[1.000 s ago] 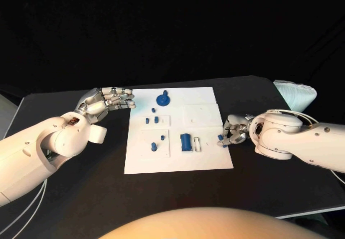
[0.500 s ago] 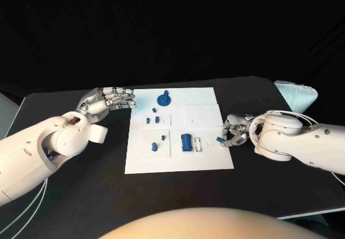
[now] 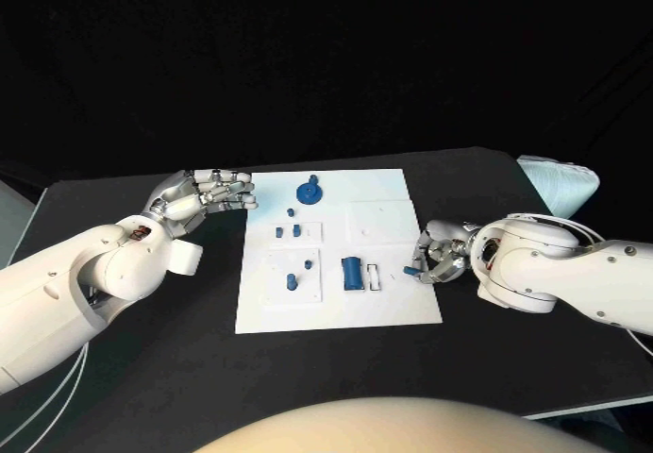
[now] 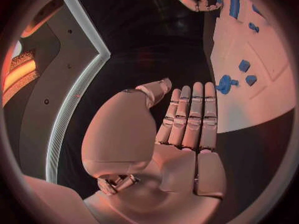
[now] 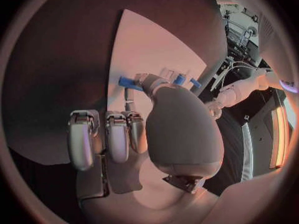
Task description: Assemble the parts on the task board
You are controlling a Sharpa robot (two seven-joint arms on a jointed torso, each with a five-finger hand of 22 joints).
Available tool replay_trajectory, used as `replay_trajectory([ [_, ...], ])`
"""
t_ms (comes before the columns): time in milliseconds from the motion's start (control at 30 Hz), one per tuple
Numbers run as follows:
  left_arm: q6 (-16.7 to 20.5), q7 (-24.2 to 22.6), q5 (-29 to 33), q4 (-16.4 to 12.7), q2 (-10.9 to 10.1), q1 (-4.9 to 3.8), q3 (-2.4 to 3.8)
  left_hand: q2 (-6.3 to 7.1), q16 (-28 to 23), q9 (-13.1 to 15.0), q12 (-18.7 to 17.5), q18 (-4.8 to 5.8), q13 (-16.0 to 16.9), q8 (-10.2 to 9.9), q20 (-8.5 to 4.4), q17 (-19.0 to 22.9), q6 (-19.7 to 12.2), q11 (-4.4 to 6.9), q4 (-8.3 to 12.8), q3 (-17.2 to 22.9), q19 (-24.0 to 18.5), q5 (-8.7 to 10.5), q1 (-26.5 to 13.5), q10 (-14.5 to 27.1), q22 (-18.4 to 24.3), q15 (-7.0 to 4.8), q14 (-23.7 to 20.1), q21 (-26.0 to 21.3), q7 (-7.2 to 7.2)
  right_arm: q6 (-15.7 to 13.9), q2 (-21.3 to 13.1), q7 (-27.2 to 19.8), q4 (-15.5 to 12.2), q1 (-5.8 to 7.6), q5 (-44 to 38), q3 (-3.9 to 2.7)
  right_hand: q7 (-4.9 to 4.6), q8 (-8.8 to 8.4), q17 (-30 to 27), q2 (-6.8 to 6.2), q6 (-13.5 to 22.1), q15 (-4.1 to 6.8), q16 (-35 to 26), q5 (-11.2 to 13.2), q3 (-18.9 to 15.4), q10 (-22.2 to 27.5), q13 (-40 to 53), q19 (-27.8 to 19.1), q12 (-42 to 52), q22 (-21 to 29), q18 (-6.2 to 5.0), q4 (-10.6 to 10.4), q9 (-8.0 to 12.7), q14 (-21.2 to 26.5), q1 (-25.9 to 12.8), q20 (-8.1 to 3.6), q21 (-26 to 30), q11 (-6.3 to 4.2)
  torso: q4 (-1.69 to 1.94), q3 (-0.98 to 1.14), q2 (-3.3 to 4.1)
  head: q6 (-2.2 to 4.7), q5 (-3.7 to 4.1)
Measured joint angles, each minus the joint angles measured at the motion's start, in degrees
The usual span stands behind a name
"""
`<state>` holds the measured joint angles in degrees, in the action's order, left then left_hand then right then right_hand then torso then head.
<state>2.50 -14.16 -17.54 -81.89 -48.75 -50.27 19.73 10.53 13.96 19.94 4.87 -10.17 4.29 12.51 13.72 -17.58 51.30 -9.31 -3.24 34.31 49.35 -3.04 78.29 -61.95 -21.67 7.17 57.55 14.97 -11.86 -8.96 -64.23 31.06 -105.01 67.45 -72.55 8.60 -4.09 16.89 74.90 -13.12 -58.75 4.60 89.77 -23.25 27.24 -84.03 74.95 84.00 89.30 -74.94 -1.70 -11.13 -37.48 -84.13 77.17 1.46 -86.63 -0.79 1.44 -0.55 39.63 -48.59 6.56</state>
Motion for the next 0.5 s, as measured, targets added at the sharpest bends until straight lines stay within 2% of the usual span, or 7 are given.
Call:
replay_trajectory([
  [233,0.0,0.1,0.0,0.0,-0.1,0.0,0.0,0.0,-0.2,-0.1,-0.2,0.0,0.0,0.0,0.0,-0.1,-0.2,0.0,0.0,0.0,0.0,0.0,0.0,0.0,0.1,0.0,0.0,-0.3,-0.21,-1.4,0.8,0.0,-1.7,0.64,4.6,-0.02,0.02,0.34,0.0,-0.23,0.0,0.0,0.0,0.1,0.7,0.0,0.0,0.0,0.0,0.0,0.0,0.0,-0.4,0.0,-1.9,0.0,0.0,0.0,0.03,-0.01,0.0,-0.28,-0.17],
  [400,0.0,0.1,0.0,-0.1,-0.1,0.0,0.0,0.0,-0.2,-0.1,-0.2,0.0,0.0,0.0,0.0,-0.1,-0.2,0.0,0.0,0.0,0.0,0.0,0.0,0.0,0.1,0.0,0.0,-0.3,-0.21,-2.5,2.6,0.1,-1.4,0.68,6.6,0.05,0.19,0.51,0.0,-0.26,-0.2,0.0,0.0,0.5,1.1,0.0,0.0,0.0,0.0,0.0,0.0,-0.2,-0.8,0.0,-4.4,0.0,0.0,0.0,0.0,-0.07,0.0,-0.44,-0.23],
  [500,0.0,0.1,0.0,-0.1,-0.1,0.0,0.0,0.0,-0.2,-0.1,-0.2,0.0,0.0,0.0,0.0,-0.1,-0.2,0.0,0.0,0.0,0.0,0.0,0.0,0.0,0.1,0.0,0.0,-0.2,-0.21,-3.2,3.8,0.2,-0.7,0.61,7.5,0.13,0.31,0.62,0.0,-0.3,-0.7,0.0,0.0,-0.3,0.6,0.0,0.0,0.0,0.0,0.0,0.0,-1.0,-0.8,0.0,-5.9,0.0,0.0,0.0,0.0,-0.08,0.0,-0.45,-0.23],
])
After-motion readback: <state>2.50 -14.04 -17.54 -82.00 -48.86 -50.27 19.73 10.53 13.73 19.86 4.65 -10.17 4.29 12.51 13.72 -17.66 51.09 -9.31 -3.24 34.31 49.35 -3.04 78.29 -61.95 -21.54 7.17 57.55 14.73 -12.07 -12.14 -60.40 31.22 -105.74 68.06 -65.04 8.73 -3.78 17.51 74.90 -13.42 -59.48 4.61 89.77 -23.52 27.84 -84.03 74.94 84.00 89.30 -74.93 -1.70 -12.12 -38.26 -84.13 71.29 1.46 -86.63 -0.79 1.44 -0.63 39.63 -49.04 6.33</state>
